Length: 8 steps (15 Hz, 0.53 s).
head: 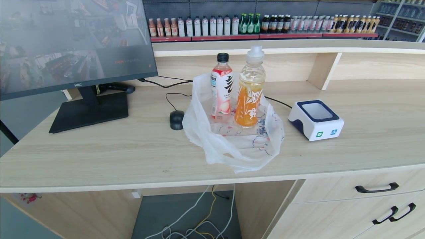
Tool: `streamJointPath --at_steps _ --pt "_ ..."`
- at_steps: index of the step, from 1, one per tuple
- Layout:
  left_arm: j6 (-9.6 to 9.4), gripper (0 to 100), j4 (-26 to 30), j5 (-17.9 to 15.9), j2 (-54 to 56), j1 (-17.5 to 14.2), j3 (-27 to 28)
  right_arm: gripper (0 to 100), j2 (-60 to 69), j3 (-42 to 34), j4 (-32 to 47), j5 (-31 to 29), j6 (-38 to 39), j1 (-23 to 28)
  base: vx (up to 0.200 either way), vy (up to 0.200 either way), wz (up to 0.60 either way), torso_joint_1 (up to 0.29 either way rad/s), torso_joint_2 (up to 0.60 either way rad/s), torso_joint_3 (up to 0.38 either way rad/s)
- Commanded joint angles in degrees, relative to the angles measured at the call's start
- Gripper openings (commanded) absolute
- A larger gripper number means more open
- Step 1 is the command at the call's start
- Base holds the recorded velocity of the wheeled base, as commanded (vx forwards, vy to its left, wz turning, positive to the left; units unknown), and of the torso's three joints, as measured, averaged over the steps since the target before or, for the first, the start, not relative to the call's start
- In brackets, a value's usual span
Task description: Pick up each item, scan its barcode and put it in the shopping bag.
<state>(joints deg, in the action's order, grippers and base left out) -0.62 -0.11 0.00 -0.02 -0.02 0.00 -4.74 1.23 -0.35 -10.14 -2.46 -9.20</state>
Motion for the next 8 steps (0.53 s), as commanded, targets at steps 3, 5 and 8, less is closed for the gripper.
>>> streamJointPath --at_steps 3,5,8 --pt "0.01 100 -0.07 0.00 0.02 -0.06 0.00 100 -0.44 0.09 0.00 -0.14 0.09 7.45 0.000 0.000 0.00 0.000 0.00 0.000" --pt "0.01 100 -0.07 0.00 0.02 -0.06 0.00 100 4.74 0.00 -0.17 0.21 0.00 9.12 0.000 0.000 0.00 0.000 0.00 0.000" --pt "0.09 100 0.02 0.00 0.02 -0.06 0.00 100 4.74 -0.70 -1.67 0.47 2.37 9.12 0.000 0.000 0.00 0.000 0.00 0.000"
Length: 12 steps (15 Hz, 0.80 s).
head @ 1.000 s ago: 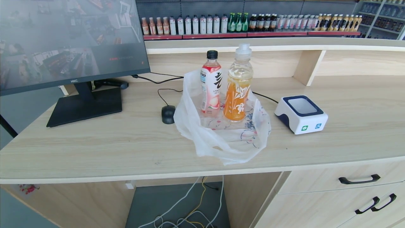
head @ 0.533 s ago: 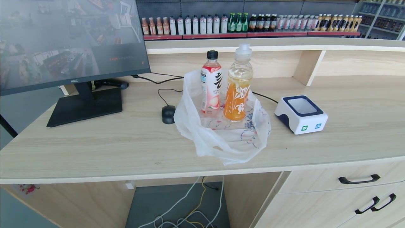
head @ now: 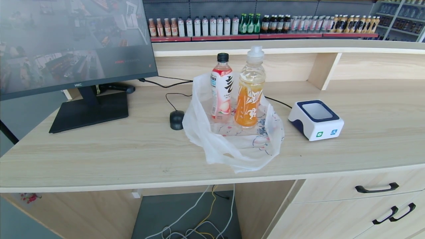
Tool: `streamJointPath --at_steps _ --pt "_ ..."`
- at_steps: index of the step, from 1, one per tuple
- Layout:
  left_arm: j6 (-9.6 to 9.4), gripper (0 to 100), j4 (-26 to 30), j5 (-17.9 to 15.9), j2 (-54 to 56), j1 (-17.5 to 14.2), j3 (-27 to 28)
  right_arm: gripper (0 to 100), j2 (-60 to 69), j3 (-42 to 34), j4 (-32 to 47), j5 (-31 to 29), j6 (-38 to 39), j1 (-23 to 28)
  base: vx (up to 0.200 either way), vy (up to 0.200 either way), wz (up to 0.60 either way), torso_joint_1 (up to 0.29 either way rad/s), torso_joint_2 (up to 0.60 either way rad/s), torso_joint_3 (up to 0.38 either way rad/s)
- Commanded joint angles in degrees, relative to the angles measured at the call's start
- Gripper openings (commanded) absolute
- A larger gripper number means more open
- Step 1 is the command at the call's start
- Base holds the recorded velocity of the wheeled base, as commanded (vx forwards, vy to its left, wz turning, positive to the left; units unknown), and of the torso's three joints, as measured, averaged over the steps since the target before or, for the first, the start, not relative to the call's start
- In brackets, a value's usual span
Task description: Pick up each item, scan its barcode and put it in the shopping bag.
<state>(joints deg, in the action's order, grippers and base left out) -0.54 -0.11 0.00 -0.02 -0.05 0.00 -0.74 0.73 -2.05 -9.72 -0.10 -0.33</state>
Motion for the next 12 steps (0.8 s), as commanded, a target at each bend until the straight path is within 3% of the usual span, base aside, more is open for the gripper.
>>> streamJointPath --at_steps 1,7,9,12 --pt "0.01 100 -0.07 0.00 0.02 -0.04 0.00 100 0.74 -0.20 0.03 0.05 0.36 0.15 0.000 0.000 0.00 0.000 0.00 0.000" --pt "-0.08 100 -0.07 0.00 0.02 0.05 0.00 100 0.74 -0.47 -0.15 -0.57 12.75 0.24 -0.033 0.000 0.00 0.000 0.00 0.001" --pt "0.10 100 -0.07 0.09 0.02 -0.04 0.00 100 0.74 -0.47 -0.15 -0.57 12.75 0.15 0.000 0.000 0.00 0.000 0.00 0.000" --pt "0.45 100 -0.07 0.09 0.02 -0.04 0.00 100 0.74 -0.47 -0.06 0.75 10.12 0.24 0.000 -0.200 0.00 -0.004 0.00 0.004"
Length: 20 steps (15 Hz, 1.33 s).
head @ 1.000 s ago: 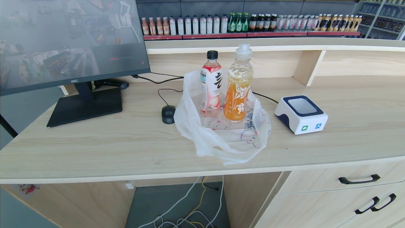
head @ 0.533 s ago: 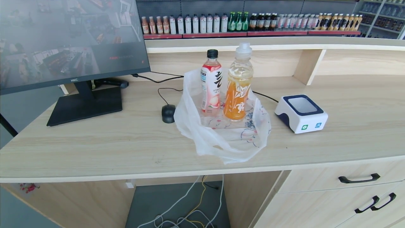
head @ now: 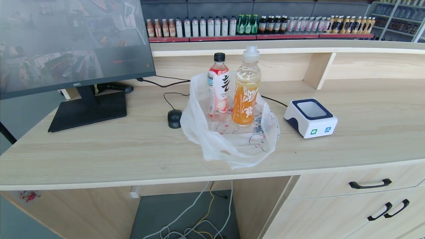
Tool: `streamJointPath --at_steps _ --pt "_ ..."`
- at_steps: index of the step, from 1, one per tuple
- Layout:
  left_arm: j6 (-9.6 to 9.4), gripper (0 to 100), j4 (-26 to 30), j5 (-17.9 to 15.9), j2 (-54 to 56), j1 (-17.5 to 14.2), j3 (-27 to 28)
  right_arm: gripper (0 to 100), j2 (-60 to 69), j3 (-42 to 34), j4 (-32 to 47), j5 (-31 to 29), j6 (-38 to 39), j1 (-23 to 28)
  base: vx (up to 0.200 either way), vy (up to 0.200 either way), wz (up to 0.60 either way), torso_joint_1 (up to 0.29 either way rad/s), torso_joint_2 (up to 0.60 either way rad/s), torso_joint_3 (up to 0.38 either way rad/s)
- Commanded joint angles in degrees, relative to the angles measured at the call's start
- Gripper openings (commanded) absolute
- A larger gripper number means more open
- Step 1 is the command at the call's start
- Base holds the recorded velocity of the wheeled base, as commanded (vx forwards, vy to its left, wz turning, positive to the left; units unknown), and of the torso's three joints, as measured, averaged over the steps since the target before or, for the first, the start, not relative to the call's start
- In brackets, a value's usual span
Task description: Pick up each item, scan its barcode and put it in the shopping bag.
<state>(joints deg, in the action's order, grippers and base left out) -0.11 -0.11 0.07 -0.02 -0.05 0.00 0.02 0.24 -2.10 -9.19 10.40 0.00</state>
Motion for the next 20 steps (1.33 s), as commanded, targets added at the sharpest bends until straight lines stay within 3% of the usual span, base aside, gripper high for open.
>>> streamJointPath --at_steps 1,6,20 --pt "0.02 100 -0.07 -0.07 0.02 -0.04 0.00 100 -0.02 0.02 -0.01 1.81 -3.02 -0.09 0.000 -0.200 0.00 0.002 0.00 0.007" --pt "0.02 100 -0.07 0.01 0.02 -0.04 0.00 100 -0.02 -0.07 1.83 5.50 -12.95 -0.09 0.000 -0.200 0.00 0.004 0.00 0.000" --pt "0.11 100 -0.07 0.01 0.02 -0.04 0.00 100 -0.02 -0.07 1.83 5.59 -11.98 -0.18 0.000 -0.200 0.00 0.001 0.00 0.001"
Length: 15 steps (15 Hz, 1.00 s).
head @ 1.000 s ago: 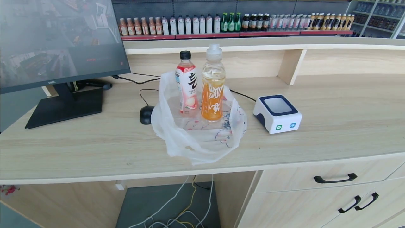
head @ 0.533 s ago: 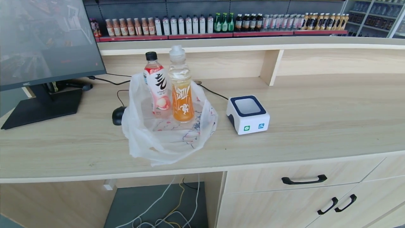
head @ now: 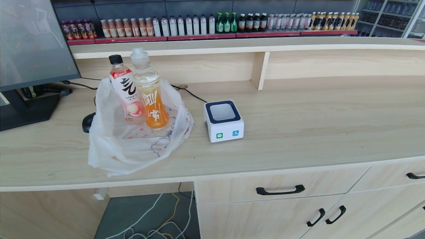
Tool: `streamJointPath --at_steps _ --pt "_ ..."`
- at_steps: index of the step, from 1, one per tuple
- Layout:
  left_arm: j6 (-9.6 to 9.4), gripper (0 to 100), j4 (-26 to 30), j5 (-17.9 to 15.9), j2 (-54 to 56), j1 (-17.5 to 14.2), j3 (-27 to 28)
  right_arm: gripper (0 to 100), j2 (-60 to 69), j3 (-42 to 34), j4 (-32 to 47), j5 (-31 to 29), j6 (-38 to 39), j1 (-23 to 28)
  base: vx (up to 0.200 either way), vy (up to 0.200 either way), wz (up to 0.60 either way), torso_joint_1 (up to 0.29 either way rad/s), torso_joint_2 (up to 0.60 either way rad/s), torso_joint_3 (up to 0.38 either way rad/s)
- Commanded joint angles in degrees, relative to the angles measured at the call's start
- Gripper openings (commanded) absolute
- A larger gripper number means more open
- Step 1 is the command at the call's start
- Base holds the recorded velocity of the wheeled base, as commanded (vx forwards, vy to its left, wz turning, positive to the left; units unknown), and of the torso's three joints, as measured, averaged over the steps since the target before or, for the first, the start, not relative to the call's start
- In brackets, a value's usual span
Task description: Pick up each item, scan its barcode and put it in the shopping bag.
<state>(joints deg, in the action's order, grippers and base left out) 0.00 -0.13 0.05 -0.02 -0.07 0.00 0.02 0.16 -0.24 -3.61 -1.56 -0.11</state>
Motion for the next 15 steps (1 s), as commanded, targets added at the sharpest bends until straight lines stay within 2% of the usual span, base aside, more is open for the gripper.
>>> streamJointPath --at_steps 1,15 --pt "0.00 100 0.05 0.04 0.02 -0.01 0.00 100 -0.02 0.02 -0.02 0.00 -0.02 0.02 0.000 -0.200 0.00 0.002 0.01 0.002" --pt "-0.26 100 -0.04 0.04 0.02 -0.01 0.00 100 -0.02 0.02 0.07 0.00 -0.37 0.02 0.000 0.000 0.00 0.000 0.00 0.000"
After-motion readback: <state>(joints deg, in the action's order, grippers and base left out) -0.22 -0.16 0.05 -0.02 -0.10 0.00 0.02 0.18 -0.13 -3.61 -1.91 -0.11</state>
